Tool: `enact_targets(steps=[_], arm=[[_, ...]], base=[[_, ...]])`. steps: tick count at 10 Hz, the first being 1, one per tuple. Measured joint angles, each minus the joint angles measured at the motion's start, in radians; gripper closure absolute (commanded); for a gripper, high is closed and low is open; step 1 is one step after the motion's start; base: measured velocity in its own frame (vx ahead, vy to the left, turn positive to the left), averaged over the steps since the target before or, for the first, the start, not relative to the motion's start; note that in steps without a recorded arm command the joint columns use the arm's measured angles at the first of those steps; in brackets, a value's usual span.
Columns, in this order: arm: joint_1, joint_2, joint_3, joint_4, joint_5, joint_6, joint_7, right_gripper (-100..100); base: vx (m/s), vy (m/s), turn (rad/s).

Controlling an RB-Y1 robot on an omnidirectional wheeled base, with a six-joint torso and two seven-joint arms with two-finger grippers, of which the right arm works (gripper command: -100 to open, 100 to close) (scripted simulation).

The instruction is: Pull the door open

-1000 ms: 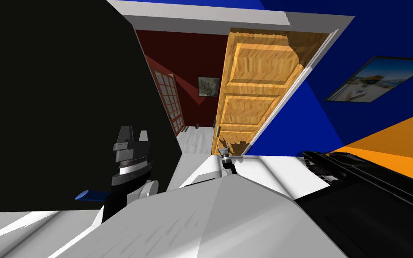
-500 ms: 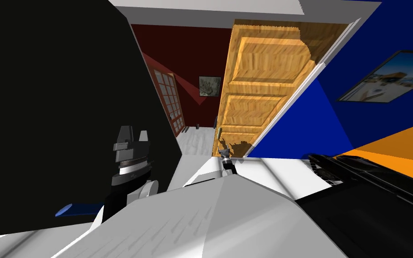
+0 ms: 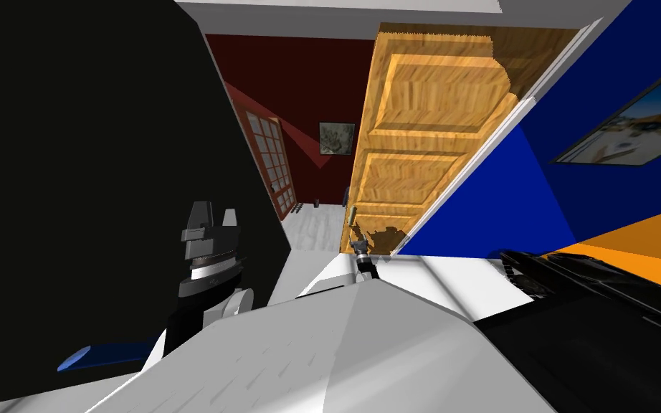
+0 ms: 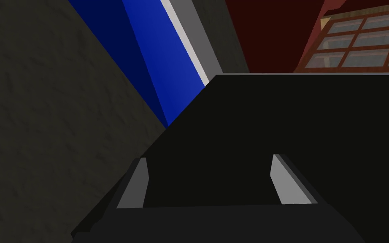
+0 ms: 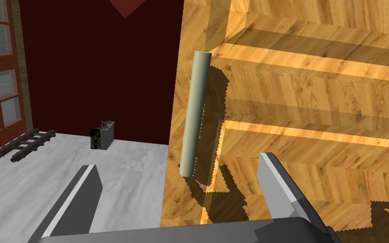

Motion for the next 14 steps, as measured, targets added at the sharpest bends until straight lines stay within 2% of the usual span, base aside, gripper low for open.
enact_targets(steps=[5, 11, 14], arm=[[-0.029, -0.016, 0.019, 0.078, -0.050, -0.010, -0.067, -100], [-0.079, -0.037, 0.054, 0.222, -0.119, -0.044, -0.177, -100], [-0.096, -0.048, 0.066, 0.267, -0.154, -0.047, -0.220, -100]], base=[[0.086, -0.015, 0.018], [0.125, -0.023, 0.026], [0.090, -0.015, 0.013]])
